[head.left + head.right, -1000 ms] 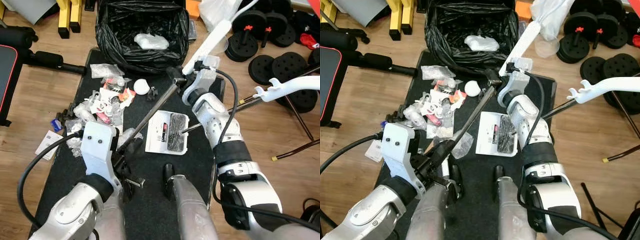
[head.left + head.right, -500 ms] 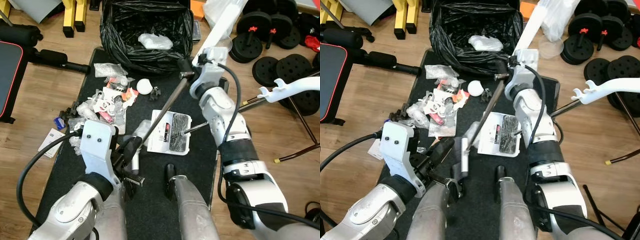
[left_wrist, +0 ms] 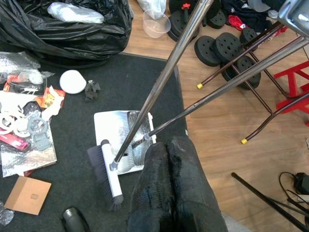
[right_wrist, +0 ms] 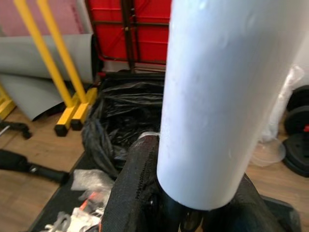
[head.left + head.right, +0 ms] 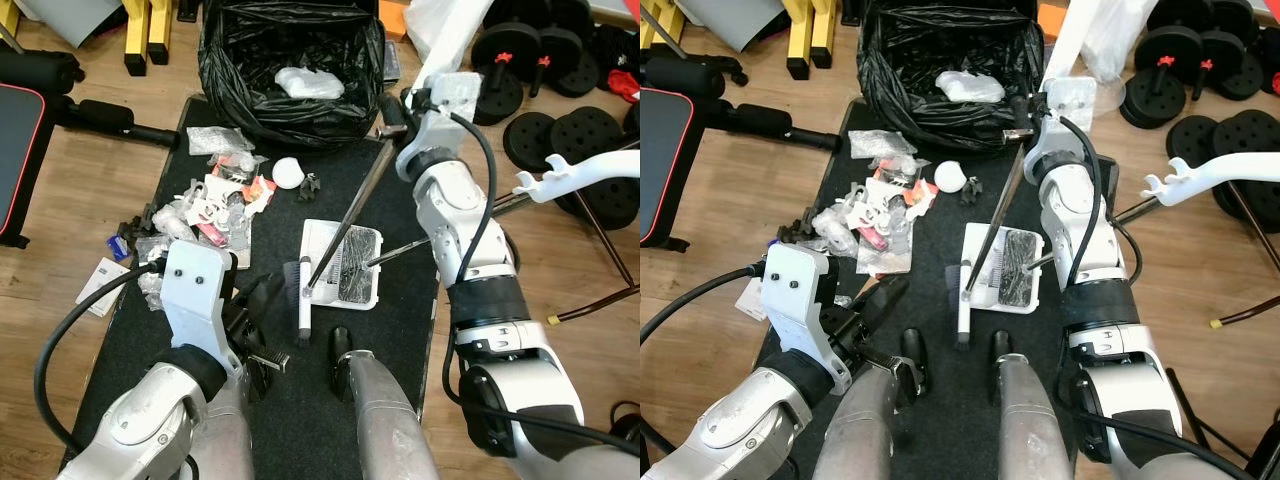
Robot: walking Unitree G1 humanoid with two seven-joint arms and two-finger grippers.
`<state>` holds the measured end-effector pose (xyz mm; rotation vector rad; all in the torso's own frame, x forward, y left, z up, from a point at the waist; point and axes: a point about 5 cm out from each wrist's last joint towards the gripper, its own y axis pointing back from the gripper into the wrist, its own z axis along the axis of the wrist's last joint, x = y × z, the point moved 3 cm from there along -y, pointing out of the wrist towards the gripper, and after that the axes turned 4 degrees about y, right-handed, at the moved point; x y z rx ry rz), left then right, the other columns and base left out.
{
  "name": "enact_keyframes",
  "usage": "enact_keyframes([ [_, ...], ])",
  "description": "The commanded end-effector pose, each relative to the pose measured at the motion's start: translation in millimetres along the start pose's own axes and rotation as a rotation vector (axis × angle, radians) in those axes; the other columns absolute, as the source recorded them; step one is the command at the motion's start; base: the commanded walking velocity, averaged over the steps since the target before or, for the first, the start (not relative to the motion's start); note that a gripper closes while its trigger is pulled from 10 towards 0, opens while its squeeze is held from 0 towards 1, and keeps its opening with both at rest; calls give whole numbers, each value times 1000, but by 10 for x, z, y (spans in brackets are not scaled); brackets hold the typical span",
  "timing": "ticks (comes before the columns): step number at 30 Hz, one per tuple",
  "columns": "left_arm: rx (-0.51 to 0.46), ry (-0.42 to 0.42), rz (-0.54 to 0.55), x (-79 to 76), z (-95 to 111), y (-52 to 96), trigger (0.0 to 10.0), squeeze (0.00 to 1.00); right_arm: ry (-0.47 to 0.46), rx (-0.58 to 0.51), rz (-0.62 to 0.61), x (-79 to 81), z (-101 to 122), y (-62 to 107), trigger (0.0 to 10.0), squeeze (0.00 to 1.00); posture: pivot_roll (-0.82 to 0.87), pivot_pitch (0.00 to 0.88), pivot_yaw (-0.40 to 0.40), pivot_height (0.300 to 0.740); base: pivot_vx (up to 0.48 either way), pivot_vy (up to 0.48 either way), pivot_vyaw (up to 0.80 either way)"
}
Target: Sweep floor
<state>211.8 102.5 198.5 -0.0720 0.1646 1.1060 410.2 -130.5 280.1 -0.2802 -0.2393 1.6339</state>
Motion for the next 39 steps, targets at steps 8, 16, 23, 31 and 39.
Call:
enact_keyframes([
  [8,40,27,-10,-25,-98,3,10000,0,109,-105,-118,-201,239,11,10000,0,-41,525,-133,740,0,0,0],
  [16,37,23,-8,-16,-97,-19,10000,0,92,-226,-101,-137,660,-26,10000,0,-46,522,-135,740,0,0,0],
  [23,36,21,-7,-5,-99,-35,10000,0,62,-253,-117,-157,759,-25,10000,0,-47,517,-134,740,0,0,0],
  [31,36,18,-6,15,-112,-62,10000,0,-175,-219,-9,-44,895,-27,10000,0,-57,492,-135,740,0,0,0],
  [39,36,15,7,84,-157,-148,10000,0,-287,-379,370,240,1170,279,10000,0,-79,440,-145,740,0,0,0],
])
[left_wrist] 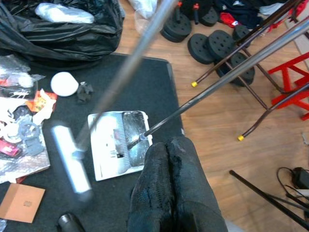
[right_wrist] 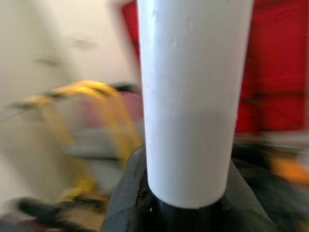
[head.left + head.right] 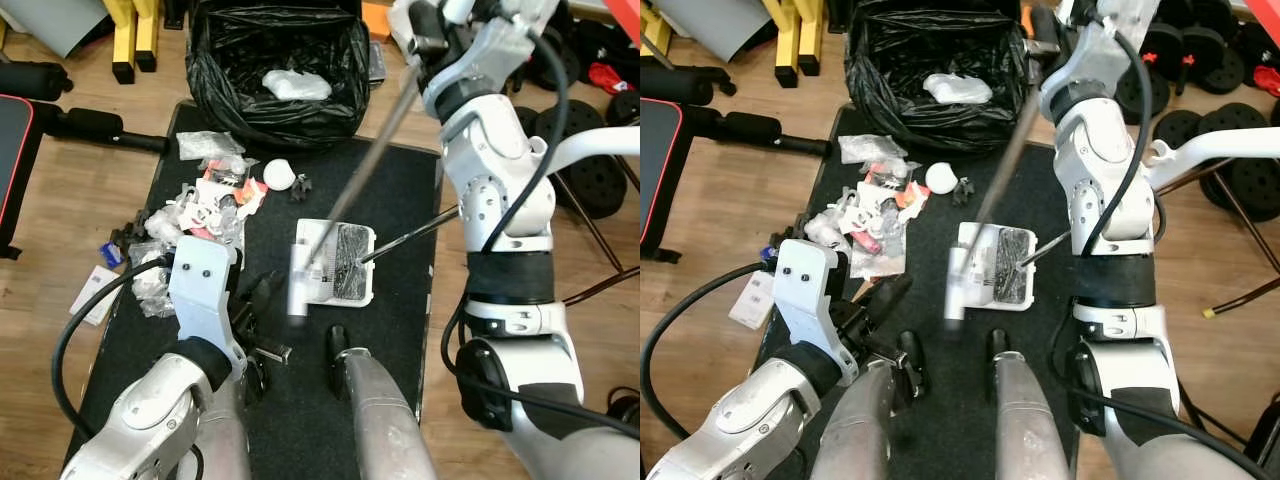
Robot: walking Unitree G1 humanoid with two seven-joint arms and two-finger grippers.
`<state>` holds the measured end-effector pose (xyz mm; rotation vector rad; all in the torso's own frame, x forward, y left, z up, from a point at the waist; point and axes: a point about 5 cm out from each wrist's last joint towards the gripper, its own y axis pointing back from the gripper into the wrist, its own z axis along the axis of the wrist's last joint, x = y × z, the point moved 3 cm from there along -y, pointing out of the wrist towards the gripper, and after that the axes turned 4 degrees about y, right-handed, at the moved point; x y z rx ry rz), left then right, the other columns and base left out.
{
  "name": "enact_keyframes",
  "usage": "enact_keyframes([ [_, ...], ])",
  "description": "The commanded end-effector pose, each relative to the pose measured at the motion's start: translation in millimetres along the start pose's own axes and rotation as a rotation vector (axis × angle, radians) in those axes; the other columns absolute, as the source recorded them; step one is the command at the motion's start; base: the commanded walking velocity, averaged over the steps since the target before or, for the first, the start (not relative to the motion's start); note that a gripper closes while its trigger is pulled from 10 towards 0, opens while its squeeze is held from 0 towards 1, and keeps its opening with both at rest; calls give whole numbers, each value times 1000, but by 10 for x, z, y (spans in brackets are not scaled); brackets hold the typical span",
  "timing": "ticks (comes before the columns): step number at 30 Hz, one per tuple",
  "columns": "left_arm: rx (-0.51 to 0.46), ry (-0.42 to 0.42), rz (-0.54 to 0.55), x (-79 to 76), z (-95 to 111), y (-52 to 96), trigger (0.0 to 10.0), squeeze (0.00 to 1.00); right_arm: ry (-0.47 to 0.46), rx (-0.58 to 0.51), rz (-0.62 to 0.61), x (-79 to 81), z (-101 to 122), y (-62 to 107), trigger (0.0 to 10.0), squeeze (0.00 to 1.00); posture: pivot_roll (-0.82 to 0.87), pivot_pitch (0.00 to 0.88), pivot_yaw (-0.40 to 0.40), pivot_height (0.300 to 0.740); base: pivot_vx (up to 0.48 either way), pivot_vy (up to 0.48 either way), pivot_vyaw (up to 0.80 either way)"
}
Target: Sweep floor
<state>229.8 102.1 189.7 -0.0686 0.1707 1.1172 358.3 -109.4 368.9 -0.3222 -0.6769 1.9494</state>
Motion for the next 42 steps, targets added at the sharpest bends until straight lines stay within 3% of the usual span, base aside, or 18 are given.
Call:
enact_keyframes([
  [1,30,12,-3,4,-91,3,10000,0,-3,-94,113,138,183,64,10000,0,-79,440,-145,740,0,0,475],
  [11,-10,33,101,291,-67,-126,10000,0,42,-5,282,360,70,281,10000,0,-95,349,-147,740,0,0,764],
  [17,-20,-35,171,510,-33,-184,10000,0,75,42,387,463,-8,404,10000,0,-92,328,-149,740,0,0,794],
  [18,-26,-72,211,636,-18,-188,10000,0,81,93,477,574,-104,552,10000,0,-87,296,-137,740,0,0,781],
  [21,-22,-89,225,687,-17,-178,10000,0,83,137,527,638,-190,668,10000,0,-83,281,-130,740,0,0,781],
  [32,5,-115,192,715,-77,-229,10000,0,94,208,567,668,-339,825,10000,0,-72,234,-102,740,0,0,778],
  [35,-2,-129,155,647,-91,-263,10000,0,116,220,546,623,-361,839,10000,0,-76,231,-103,740,0,0,775],
  [42,-5,-142,154,671,-92,-273,10000,0,142,246,485,532,-426,847,10000,0,-70,224,-109,740,0,0,771],
])
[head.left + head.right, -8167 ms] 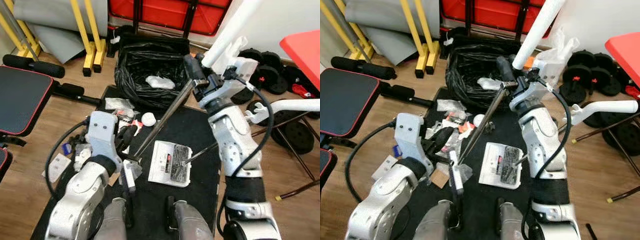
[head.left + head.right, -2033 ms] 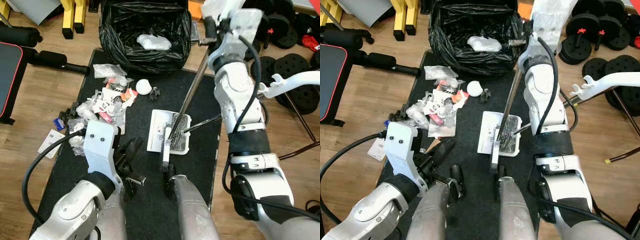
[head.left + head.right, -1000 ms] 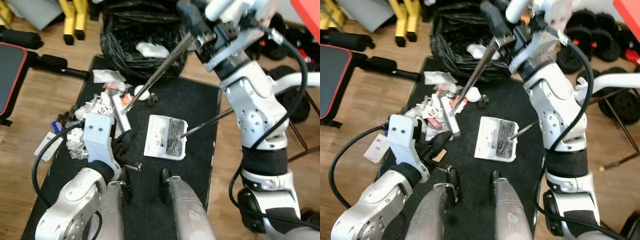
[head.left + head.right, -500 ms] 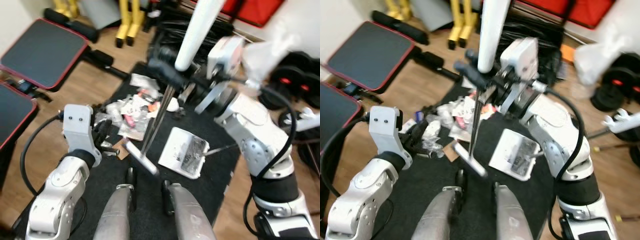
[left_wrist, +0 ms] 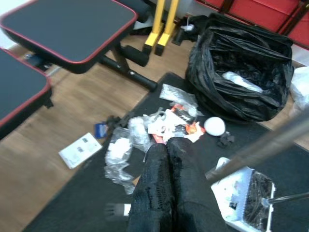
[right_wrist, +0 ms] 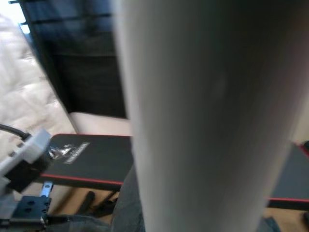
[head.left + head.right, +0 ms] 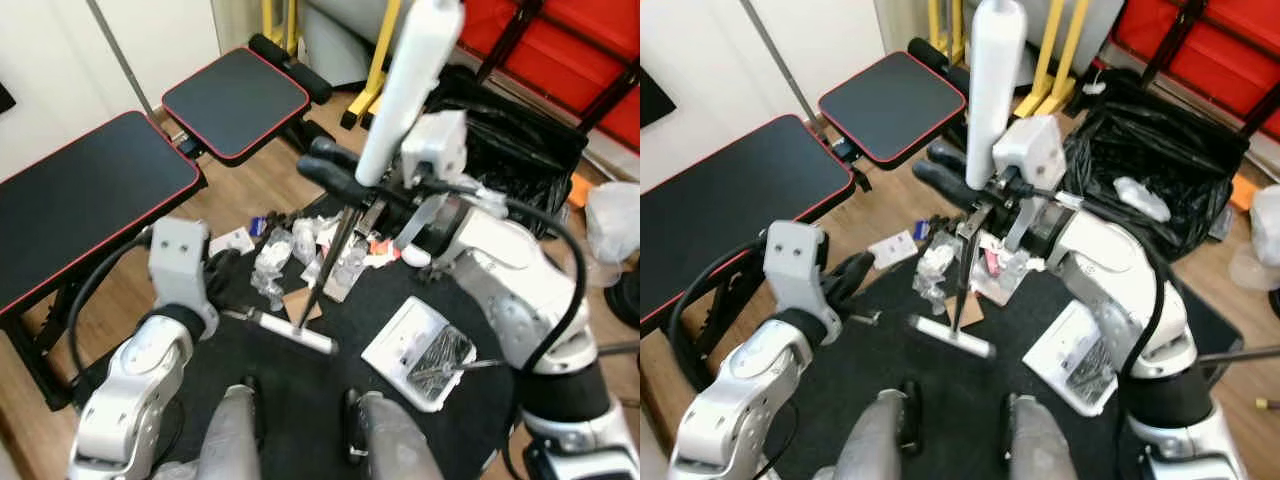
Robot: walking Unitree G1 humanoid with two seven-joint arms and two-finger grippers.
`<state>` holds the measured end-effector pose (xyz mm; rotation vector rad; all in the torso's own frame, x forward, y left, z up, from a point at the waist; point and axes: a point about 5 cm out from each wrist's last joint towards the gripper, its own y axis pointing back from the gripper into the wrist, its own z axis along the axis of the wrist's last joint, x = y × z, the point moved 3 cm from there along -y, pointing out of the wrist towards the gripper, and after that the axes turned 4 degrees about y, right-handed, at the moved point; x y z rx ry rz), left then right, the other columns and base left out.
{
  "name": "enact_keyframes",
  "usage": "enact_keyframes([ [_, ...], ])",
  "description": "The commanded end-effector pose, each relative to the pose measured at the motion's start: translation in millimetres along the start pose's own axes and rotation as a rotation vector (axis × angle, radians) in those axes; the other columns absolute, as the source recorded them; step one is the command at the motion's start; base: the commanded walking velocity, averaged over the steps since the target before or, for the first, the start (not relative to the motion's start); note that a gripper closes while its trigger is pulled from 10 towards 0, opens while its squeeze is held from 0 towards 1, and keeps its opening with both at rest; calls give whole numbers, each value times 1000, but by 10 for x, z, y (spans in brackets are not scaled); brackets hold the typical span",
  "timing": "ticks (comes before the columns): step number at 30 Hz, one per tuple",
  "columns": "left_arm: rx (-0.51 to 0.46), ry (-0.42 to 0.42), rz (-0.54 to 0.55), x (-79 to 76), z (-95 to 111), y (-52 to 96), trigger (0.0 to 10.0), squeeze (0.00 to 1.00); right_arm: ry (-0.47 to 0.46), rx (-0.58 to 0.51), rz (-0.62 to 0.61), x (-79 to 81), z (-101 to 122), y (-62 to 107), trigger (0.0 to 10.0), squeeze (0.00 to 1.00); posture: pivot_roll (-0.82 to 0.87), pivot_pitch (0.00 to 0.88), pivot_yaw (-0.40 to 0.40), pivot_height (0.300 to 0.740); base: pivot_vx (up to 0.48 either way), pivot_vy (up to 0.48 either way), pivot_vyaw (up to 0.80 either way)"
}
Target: Sweep floor
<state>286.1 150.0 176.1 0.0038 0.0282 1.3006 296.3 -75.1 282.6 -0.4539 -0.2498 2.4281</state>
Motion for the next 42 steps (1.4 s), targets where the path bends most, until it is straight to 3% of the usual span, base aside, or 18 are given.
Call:
enact_keyframes([
  [1,25,-1,-33,-24,-82,37,10000,0,42,-18,-52,-55,41,25,10000,0,-69,224,-109,740,0,0,769],
  [3,23,-11,-61,-42,-83,43,10000,0,36,-3,-222,-280,-21,32,10000,0,-69,220,-113,740,124,0,250],
  [6,25,-18,-73,-47,-88,34,10000,0,31,28,-312,-405,-76,43,10000,0,-69,217,-113,740,293,0,0],
  [13,15,-21,-83,-62,-77,-32,10000,0,-3,58,-342,-496,-153,45,10000,0,-71,202,-116,740,364,0,-413],
  [23,-40,0,-114,-170,-26,-232,10000,0,19,-14,-333,-486,-48,-45,10000,0,-95,151,-127,740,382,0,-49],
  [42,-81,24,-140,-287,-19,-374,10000,0,7,-68,-287,-392,-9,-194,10000,0,-97,124,-129,740,385,0,0],
])
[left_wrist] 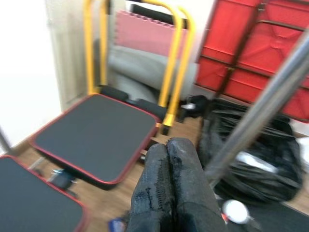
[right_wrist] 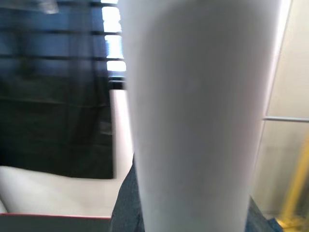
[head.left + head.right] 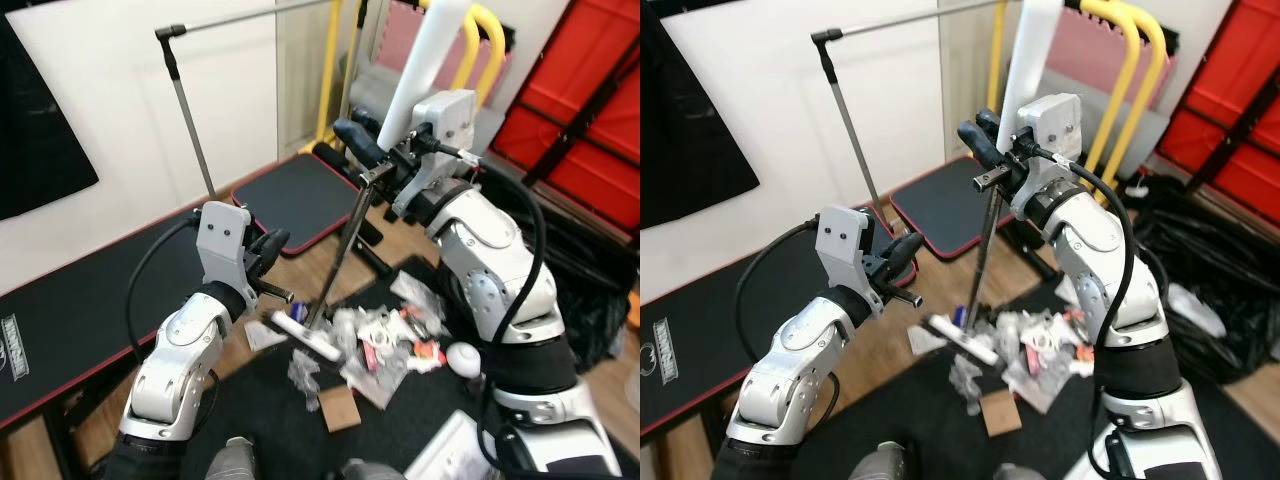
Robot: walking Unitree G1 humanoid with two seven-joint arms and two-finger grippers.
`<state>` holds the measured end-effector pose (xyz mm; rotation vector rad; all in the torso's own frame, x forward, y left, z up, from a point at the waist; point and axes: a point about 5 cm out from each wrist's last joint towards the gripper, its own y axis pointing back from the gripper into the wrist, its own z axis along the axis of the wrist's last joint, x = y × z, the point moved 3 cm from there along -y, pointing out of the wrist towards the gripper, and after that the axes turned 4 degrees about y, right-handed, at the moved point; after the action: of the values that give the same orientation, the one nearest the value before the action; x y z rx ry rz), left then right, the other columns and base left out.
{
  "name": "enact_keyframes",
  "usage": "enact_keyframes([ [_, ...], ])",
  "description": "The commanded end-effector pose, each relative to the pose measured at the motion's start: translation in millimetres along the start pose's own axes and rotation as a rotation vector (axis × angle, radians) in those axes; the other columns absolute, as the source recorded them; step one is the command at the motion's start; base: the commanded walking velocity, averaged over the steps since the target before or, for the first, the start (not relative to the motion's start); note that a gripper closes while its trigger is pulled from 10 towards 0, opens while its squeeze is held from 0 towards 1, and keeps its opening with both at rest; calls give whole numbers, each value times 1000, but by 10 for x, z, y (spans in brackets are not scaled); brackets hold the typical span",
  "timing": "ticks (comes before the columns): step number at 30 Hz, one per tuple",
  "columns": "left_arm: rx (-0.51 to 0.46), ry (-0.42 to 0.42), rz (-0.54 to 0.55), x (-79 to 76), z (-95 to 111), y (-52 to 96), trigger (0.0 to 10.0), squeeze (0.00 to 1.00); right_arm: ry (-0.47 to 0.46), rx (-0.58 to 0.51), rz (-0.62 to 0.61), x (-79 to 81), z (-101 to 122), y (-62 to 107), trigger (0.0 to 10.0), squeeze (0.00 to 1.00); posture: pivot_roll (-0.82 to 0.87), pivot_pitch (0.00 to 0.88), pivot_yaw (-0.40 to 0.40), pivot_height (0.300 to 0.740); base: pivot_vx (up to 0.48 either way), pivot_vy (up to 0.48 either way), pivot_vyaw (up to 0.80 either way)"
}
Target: Sweep floor
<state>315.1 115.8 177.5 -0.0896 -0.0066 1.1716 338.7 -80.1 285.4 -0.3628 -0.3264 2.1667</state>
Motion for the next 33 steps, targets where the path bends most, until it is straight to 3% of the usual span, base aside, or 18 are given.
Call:
enact_keyframes([
  [1,8,-2,-10,-33,-37,-5,10000,0,33,-54,-11,-42,125,2,10000,0,-97,124,-129,740,386,0,0],
  [7,11,3,-17,-70,-70,-10,10000,0,8,-52,-41,-31,50,-74,10000,0,-101,129,-129,740,383,0,0],
  [9,21,10,-14,-92,-108,8,10000,0,-46,-16,-109,-66,-95,-164,10000,0,-98,145,-136,740,296,0,0],
  [14,25,14,-13,-109,-124,38,10000,0,-84,11,-126,-42,-178,-215,10000,0,-96,156,-141,740,99,0,0],
  [20,41,30,-7,-131,-163,120,10000,0,-172,33,-96,117,-255,-309,10000,0,-91,188,-152,740,0,0,0],
  [22,49,43,-3,-154,-174,196,10000,0,-223,19,-65,255,-241,-368,10000,0,-82,223,-162,740,0,0,0],
  [28,59,47,-2,-193,-187,265,10000,0,-258,-3,-35,403,-225,-469,10000,0,-70,247,-170,740,0,0,0],
  [33,66,47,4,-206,-189,319,10000,0,-249,-14,-72,362,-231,-502,10000,0,-62,256,-174,740,0,0,95],
])
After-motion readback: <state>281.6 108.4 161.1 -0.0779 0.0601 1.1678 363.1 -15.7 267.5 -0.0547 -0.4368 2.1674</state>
